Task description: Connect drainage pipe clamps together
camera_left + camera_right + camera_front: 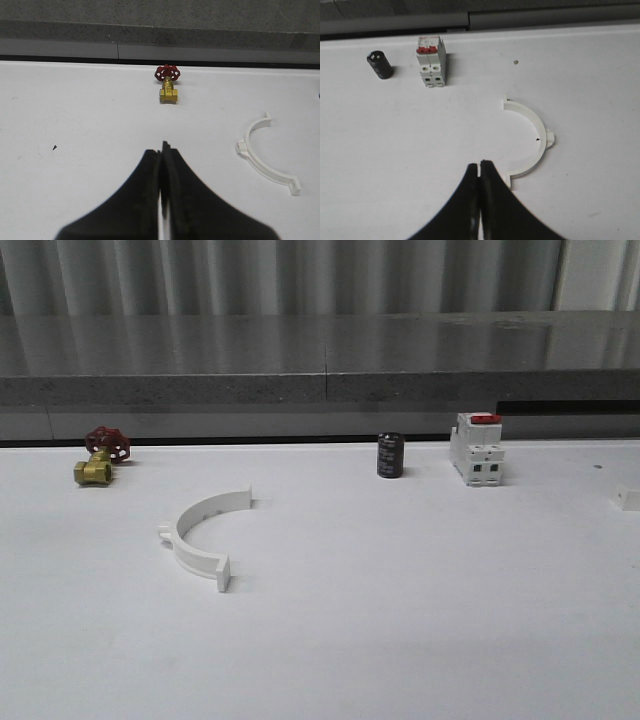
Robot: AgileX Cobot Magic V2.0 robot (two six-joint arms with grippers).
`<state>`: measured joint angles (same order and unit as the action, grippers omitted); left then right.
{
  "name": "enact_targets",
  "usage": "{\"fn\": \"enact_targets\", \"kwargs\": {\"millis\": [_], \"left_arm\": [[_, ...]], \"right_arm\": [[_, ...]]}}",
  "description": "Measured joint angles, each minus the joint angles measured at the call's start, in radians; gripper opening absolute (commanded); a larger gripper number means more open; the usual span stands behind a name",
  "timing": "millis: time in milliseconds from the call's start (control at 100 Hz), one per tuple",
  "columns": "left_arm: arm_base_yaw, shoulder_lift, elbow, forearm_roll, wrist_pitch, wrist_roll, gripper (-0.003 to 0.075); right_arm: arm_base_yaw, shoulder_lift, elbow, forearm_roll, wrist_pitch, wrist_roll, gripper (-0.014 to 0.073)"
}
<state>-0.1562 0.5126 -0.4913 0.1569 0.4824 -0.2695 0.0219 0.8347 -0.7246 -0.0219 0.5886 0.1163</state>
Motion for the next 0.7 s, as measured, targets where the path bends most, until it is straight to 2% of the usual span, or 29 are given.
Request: {"fn": "enact_targets", "kwargs": {"millis": [90, 160, 230, 350, 420, 700], "left_arm": [[0.000, 0.000, 0.000, 0.000, 0.000, 0.000, -0.0020], [0.000, 0.000, 0.000, 0.000, 0.000, 0.000, -0.0020], [0.000, 0.000, 0.000, 0.000, 0.000, 0.000, -0.0020], [0.000, 0.000, 0.000, 0.000, 0.000, 0.000, -0.0020], [0.000, 0.000, 0.000, 0.000, 0.000, 0.000, -0.0020], [0.000, 0.000, 0.000, 0.000, 0.000, 0.000, -0.0020]], "right_arm": [[0.000, 0.077, -0.004, 0.000, -0.002, 0.000, -0.0050], [0.000, 0.123, -0.004, 0.000, -0.002, 0.000, 0.0022], [0.000, 0.153, -0.004, 0.000, -0.002, 0.000, 0.0145], [0.000, 0.170, -0.004, 0.000, -0.002, 0.000, 0.0413], [0.000, 0.169, -0.004, 0.000, -0.007, 0.000, 0.0507], [-0.008, 0.213, -0.049, 0.022, 0.011, 0.000, 0.0523]]}}
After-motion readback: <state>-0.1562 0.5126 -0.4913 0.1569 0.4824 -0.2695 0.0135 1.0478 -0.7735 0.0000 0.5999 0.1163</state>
